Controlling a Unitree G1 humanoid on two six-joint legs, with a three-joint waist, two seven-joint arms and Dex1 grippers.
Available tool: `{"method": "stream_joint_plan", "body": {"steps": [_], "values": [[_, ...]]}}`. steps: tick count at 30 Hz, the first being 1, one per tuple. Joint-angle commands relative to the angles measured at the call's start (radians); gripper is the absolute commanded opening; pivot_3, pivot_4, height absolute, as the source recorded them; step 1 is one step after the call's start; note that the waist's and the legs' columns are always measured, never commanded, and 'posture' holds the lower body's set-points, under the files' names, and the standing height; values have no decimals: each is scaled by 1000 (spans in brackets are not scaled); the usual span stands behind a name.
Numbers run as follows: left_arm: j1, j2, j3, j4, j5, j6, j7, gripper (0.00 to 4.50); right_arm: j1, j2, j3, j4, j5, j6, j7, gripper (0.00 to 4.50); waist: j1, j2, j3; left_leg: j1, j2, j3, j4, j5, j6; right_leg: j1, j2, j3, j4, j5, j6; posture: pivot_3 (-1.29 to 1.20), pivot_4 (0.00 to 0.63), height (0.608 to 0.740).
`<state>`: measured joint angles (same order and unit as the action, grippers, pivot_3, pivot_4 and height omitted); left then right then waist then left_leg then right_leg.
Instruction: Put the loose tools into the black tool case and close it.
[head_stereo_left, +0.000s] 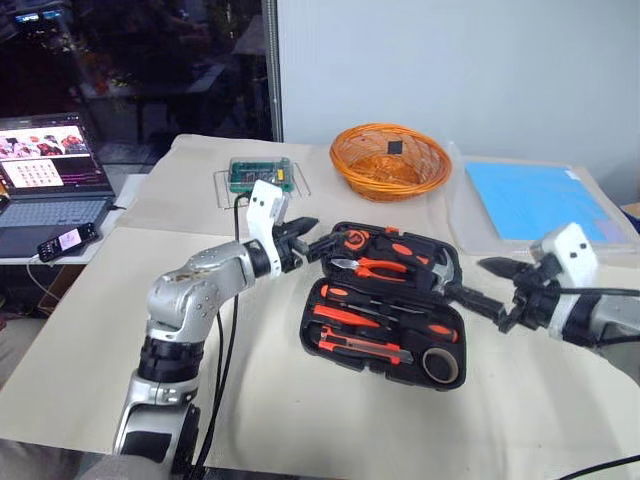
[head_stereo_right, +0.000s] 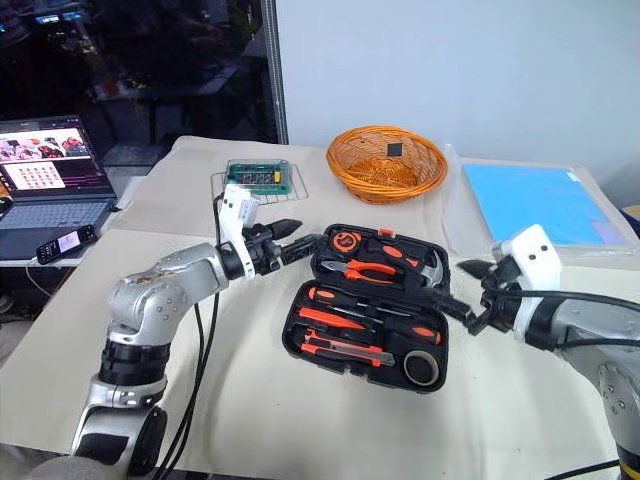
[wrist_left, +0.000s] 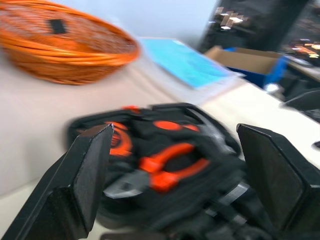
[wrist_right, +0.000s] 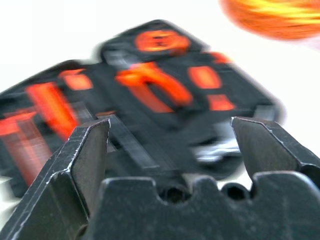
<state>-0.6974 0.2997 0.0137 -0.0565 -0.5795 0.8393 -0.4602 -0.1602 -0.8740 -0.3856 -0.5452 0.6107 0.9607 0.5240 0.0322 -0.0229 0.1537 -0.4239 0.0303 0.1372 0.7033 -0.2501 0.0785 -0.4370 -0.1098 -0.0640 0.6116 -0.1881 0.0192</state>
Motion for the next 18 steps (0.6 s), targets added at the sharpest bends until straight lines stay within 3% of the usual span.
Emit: {"method": "stream_joint_plan", "body": {"steps": [1, 9, 11, 18], "values": [[-169, -39, 24, 239, 68, 50, 110, 4203, -136, 25, 111, 103, -83, 27, -102, 4447, -1, -1, 1, 0, 0, 0, 0, 1, 0, 0, 1, 0, 0, 0, 0, 0, 150, 740], [-387, -53, 18, 620, 110, 91, 23, 4203, -360, 79, 250, 368, -139, 248, -180, 4447, -18, -2, 1, -5, -1, 0, -1, 1, 1, -4, 0, -1, -1, 5, 6, 0, 150, 740], [-419, -55, 16, 680, 122, 81, -14, 4203, -370, 83, 269, 386, -146, 266, -171, 4447, -18, -2, 1, -7, -1, 1, -1, 5, -5, -5, 0, -2, -1, 5, 7, 0, 150, 740], [-466, -91, -30, 831, 192, 37, -91, 4203, -428, 160, 210, 492, -150, 326, -209, 4447, -22, -2, 1, -8, -3, 2, -4, 5, -5, -6, -2, -2, -2, 4, 9, 0, 150, 740]]}}
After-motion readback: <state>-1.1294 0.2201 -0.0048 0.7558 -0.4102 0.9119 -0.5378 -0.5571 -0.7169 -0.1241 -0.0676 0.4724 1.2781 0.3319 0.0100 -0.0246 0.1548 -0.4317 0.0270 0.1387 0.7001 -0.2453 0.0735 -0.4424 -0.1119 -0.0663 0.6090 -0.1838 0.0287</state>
